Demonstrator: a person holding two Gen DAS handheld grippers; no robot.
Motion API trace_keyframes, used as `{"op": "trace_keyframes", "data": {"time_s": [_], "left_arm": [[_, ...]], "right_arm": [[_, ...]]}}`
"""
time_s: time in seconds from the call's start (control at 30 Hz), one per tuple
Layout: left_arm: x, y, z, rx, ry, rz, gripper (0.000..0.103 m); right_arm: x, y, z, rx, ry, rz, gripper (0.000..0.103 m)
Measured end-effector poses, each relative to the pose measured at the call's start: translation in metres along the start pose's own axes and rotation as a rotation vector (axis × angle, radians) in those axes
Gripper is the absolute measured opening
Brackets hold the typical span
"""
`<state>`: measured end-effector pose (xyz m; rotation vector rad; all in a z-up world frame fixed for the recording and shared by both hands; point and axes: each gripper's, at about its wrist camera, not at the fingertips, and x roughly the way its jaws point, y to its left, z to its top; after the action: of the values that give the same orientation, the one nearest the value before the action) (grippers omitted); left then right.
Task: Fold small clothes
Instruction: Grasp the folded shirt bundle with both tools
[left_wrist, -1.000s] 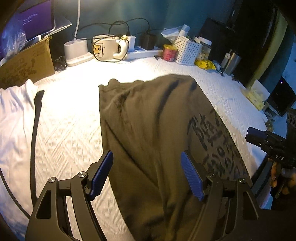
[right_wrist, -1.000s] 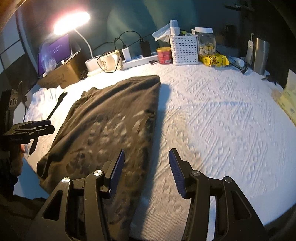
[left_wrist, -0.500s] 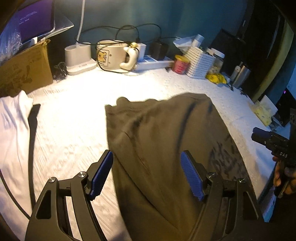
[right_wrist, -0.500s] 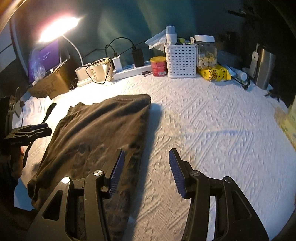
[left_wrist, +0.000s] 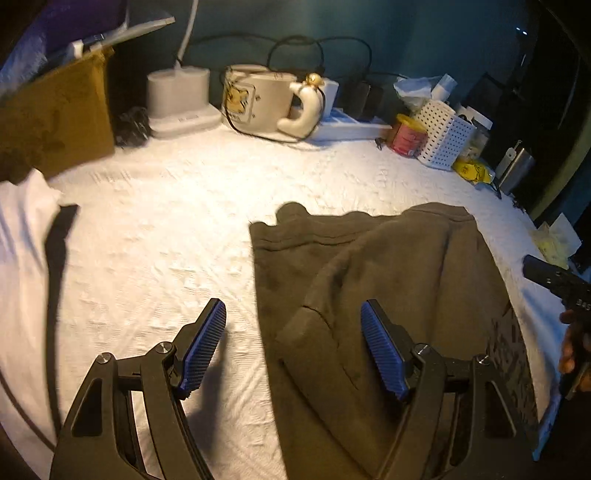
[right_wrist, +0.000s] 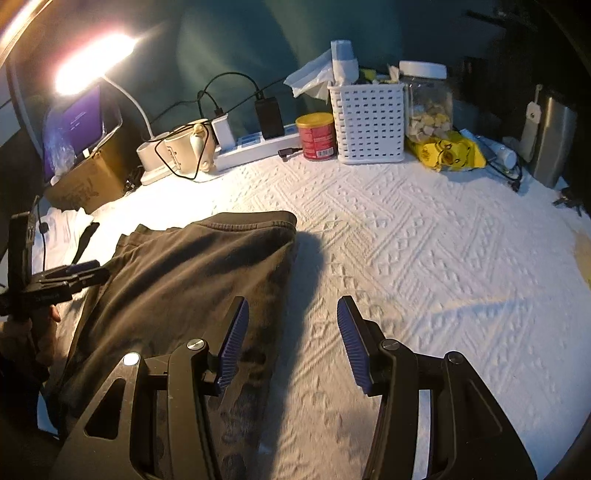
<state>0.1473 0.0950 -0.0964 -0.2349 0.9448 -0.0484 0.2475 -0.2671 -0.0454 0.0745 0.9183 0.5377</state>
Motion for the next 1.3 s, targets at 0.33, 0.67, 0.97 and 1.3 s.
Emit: {"op": "trace_keyframes", "data": {"time_s": [0.33, 0.67, 0.97, 1.3], "left_arm": [[0.017, -0.033, -0.001, 0.12, 0.03, -0.062, 0.091], [0.031, -0.069, 0.003, 0.2, 0.047, -0.103, 0.081], [0.032, -0.076, 0.001, 0.198, 0.003, -0.106, 0.041], [0.031, -0.085, -0.001, 0.2, -0.005, -0.123, 0.023]], "right_arm": [[0.032, 0.0, 0.008, 0.005, 0.025, 0.06, 0.053], [0.057, 0.018, 0.015, -0.05, 0.063, 0.118, 0.053], [0.068, 0.034, 0.017, -0.097, 0.052, 0.137, 0.059], [0.067, 0.054, 0.014, -0.181, 0.049, 0.178, 0.021]]}}
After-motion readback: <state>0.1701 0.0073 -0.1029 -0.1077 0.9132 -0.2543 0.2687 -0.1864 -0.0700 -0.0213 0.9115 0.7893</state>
